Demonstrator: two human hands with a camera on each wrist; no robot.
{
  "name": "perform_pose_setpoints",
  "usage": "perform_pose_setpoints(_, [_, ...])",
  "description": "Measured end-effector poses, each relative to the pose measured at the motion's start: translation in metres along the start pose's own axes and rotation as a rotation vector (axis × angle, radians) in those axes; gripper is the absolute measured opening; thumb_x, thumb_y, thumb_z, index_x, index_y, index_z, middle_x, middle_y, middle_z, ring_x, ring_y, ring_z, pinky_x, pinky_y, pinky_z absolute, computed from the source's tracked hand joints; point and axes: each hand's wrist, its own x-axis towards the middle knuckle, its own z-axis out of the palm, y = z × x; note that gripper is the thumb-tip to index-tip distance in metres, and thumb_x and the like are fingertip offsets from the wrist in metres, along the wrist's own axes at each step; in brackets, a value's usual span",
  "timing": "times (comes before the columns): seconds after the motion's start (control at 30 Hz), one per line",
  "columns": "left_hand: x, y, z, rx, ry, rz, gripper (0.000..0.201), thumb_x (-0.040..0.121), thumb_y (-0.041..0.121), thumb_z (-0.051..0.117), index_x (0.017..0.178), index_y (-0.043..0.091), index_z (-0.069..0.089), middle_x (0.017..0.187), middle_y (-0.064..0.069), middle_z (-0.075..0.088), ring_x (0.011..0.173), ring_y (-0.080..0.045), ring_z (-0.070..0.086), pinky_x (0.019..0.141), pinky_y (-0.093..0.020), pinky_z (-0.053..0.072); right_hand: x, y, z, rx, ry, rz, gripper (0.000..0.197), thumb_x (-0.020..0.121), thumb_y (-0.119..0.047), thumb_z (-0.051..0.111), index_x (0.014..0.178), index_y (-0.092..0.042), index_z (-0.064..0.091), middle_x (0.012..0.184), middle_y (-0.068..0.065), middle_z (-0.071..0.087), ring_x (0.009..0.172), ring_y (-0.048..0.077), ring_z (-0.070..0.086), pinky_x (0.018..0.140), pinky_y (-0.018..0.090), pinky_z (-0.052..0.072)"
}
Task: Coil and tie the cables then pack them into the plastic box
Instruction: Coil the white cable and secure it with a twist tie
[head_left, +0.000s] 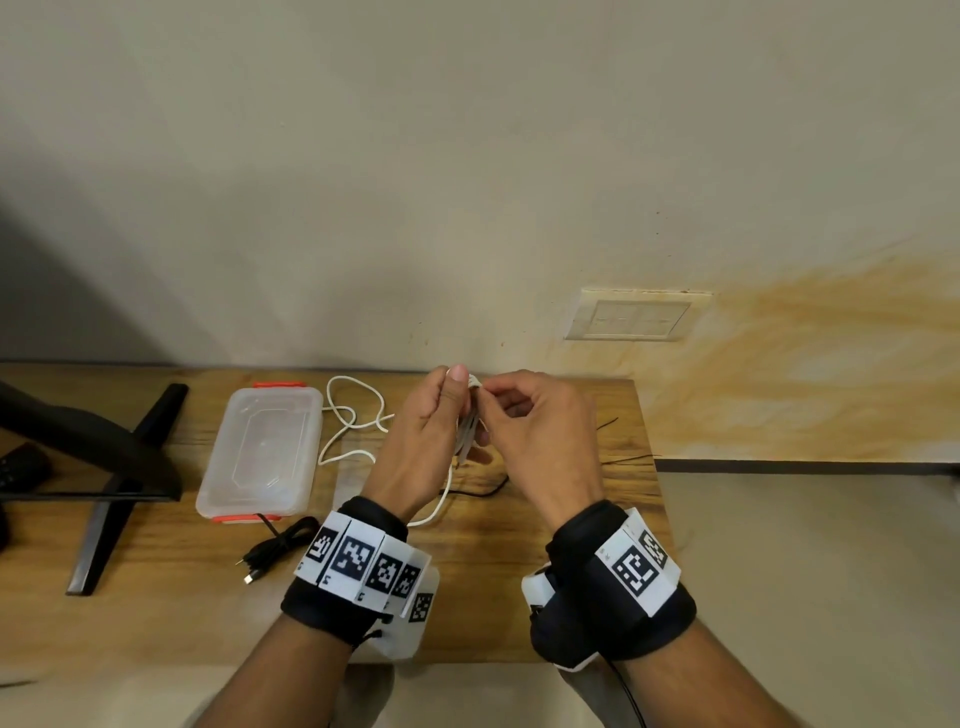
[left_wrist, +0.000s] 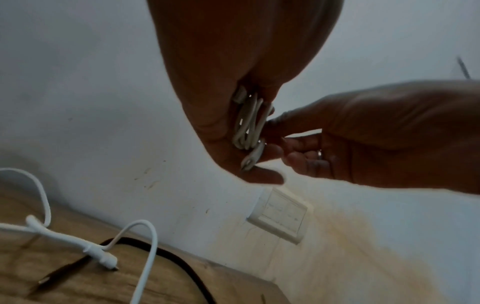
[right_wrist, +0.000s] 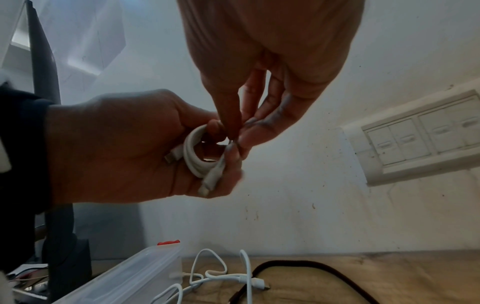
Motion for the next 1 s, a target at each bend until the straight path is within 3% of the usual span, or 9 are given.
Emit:
perform_pose_setpoints(0.1, [0.000,-0.004,0.002,0.068,-0.020,0.040,0.042,0.107,0.037,0.032,0.093,0.006,0.056,0.070,-0.006,0.055,0.056,-0.014,0.055,0.048,-0.028,0.046,-0.001,-0.001,-0.001,-0.072,-0.020,-0.043,0.019,0.092,-0.023,0.071,0.111,-0.023,0.076,0.096,-0.010,0.072,0.079,-0.003,0.066,0.073,0.013,0.056])
perform_pose_setpoints(0.17, [0.000,-0.009,0.002,0.107,0.001,0.041,0.045,0.107,0.040,0.032,0.096,0.005,0.058,0.070,-0.003,0.054,0.055,-0.013,0.052,0.049,-0.028,0.042,0.000,-0.002,0.000,-0.075,-0.026,-0.059,0.026,0.093,-0.023,0.070,0.119,-0.024,0.073,0.104,-0.009,0.075,0.085,-0.001,0.068,0.081,0.017,0.058])
perform_pose_setpoints(0.27, [0.000,-0.007,0.004,0.156,0.031,0.059,0.046,0.106,0.040,0.031,0.096,0.005,0.058,0.075,-0.007,0.057,0.062,-0.012,0.053,0.054,-0.030,0.046,0.000,-0.004,0.001,-0.035,-0.026,-0.060,0.029,0.095,-0.020,0.068,0.124,-0.023,0.071,0.112,-0.007,0.076,0.091,0.001,0.070,0.087,0.018,0.057])
perform_pose_setpoints(0.43, [0.000,-0.008,0.005,0.157,0.024,0.040,0.047,0.105,0.043,0.032,0.091,0.005,0.055,0.061,0.009,0.053,0.054,-0.011,0.051,0.048,-0.028,0.043,-0.003,-0.004,0.002,-0.189,-0.052,-0.171,0.030,0.099,-0.021,0.063,0.128,-0.025,0.068,0.096,-0.004,0.078,0.078,0.006,0.069,0.078,0.022,0.059])
perform_pose_setpoints(0.63, [0.001,-0.005,0.005,0.211,0.018,0.075,0.049,0.103,0.045,0.033,0.086,0.004,0.053,0.054,0.006,0.051,0.047,-0.015,0.052,0.045,-0.033,0.045,-0.002,-0.003,0.000,-0.248,-0.082,-0.157,0.031,0.100,-0.026,0.059,0.131,-0.024,0.066,0.096,-0.004,0.078,0.077,0.006,0.069,0.078,0.023,0.059])
perform_pose_setpoints(0.8, [0.001,-0.001,0.006,0.226,0.041,0.080,0.053,0.103,0.052,0.030,0.077,0.012,0.053,0.054,-0.002,0.053,0.048,-0.029,0.059,0.048,-0.047,0.051,0.001,-0.002,0.002,-0.156,-0.146,-0.050,0.030,0.102,-0.025,0.056,0.131,-0.027,0.065,0.082,-0.006,0.076,0.067,0.004,0.069,0.071,0.025,0.060])
perform_pose_setpoints(0.87, [0.001,0.003,0.007,0.232,0.070,0.083,0.052,0.105,0.049,0.029,0.067,0.021,0.051,0.052,-0.002,0.052,0.047,-0.029,0.060,0.047,-0.044,0.051,0.002,-0.003,0.003,-0.071,-0.164,-0.004,0.030,0.102,-0.018,0.056,0.128,-0.026,0.067,0.080,-0.005,0.077,0.063,0.003,0.070,0.068,0.023,0.060])
perform_pose_setpoints(0.93, [0.000,0.003,0.010,0.236,0.109,0.090,0.054,0.106,0.045,0.029,0.060,0.024,0.046,0.047,0.000,0.049,0.044,-0.027,0.058,0.044,-0.039,0.048,0.002,-0.004,0.004,0.007,-0.152,0.040,0.029,0.100,-0.013,0.058,0.125,-0.024,0.070,0.090,-0.006,0.078,0.067,0.002,0.071,0.069,0.019,0.060])
perform_pose_setpoints(1.0, [0.002,0.001,0.013,0.253,0.152,0.102,0.057,0.107,0.040,0.028,0.056,0.020,0.043,0.043,0.003,0.044,0.039,-0.015,0.052,0.043,-0.026,0.041,0.002,-0.005,0.005,0.063,-0.120,0.066,0.028,0.098,-0.011,0.061,0.122,-0.021,0.072,0.105,-0.008,0.077,0.076,-0.006,0.068,0.078,0.017,0.058])
